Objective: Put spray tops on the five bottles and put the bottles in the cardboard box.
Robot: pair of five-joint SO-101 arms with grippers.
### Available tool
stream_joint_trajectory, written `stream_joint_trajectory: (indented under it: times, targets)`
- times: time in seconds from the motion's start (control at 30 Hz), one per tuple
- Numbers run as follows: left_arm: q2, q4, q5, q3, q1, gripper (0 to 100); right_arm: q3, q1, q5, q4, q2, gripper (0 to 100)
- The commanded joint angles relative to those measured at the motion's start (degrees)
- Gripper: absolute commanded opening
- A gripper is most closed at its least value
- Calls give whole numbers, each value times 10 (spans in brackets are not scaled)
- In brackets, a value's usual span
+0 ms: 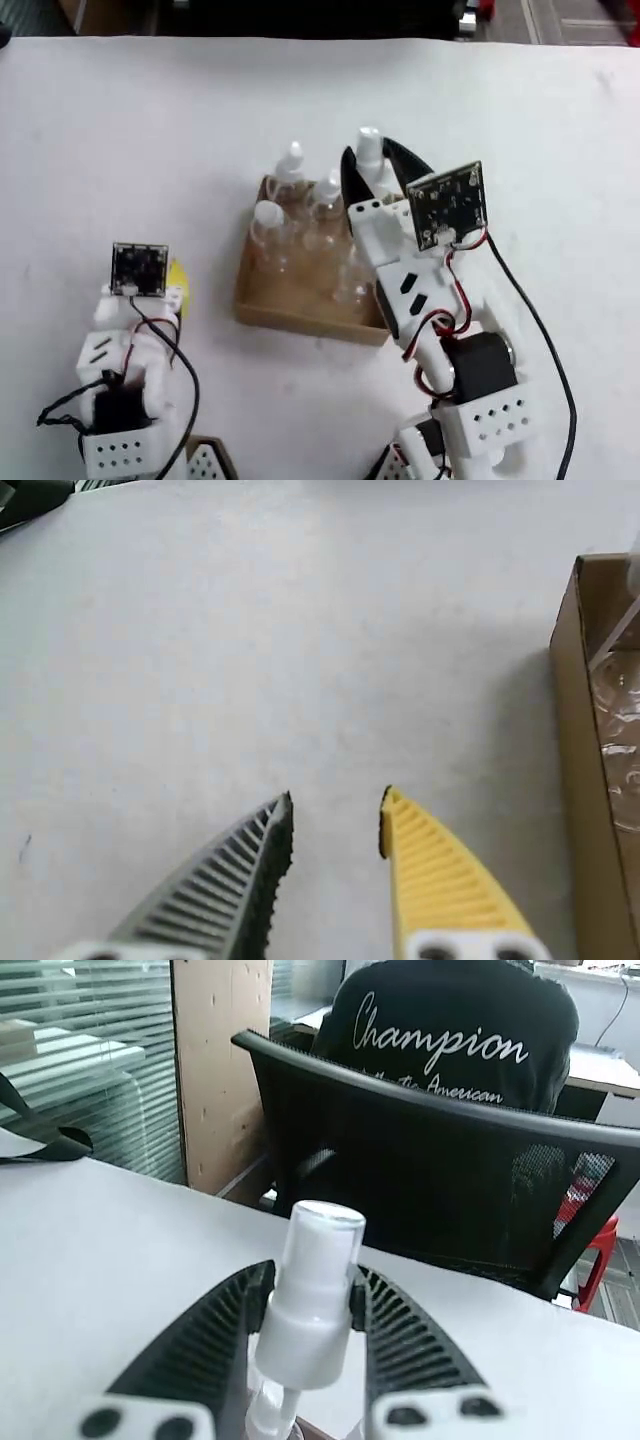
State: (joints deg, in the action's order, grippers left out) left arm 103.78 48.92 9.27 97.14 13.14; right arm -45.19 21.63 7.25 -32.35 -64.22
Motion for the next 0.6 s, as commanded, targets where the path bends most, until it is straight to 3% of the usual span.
stream_joint_trajectory:
  times: [0.0,0.17,0.57]
  targets:
    - [0,-13,7,-1,-7,138,8,-6,10,23,-4,16]
    - [0,-6,9,-1,-7,138,8,-20,76,34,-2,16]
    - [0,-6,9,-1,-7,138,-29,-15,76,35,-7,16]
